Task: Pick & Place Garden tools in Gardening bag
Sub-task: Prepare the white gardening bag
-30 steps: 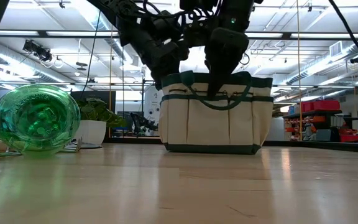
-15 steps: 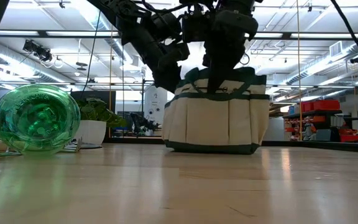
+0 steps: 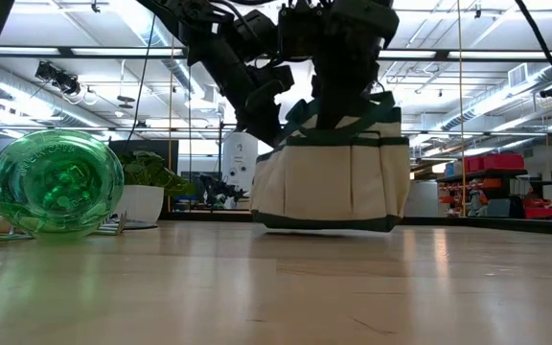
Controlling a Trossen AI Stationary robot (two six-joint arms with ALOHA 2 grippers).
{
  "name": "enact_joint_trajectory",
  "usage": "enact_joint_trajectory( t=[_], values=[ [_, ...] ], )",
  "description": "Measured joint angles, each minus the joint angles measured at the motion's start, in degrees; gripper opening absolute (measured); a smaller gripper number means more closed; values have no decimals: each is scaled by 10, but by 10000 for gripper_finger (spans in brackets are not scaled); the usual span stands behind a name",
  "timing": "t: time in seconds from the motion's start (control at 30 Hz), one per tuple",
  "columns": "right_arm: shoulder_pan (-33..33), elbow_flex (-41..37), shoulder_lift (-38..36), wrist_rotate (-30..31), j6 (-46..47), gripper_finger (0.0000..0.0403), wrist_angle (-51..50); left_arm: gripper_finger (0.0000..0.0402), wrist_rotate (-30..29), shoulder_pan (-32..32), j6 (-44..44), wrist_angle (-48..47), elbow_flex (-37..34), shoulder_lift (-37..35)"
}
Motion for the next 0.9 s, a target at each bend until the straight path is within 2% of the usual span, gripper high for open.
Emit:
enact_joint_trajectory(
  t=[0.4,0.47,0.57,0.73,0.9],
  values=[
    [18,0,0,-18,15,0,32,33,-56,-1,23,0,0,0],
    [19,0,0,-18,17,0,31,32,-38,-1,19,0,0,0],
    [19,0,0,-9,22,0,16,31,21,1,12,0,0,0],
    [11,1,0,-14,29,0,5,34,3,-8,6,-5,0,0],
    [11,0,0,-14,29,17,6,35,29,-9,4,-20,0,0]
  ],
)
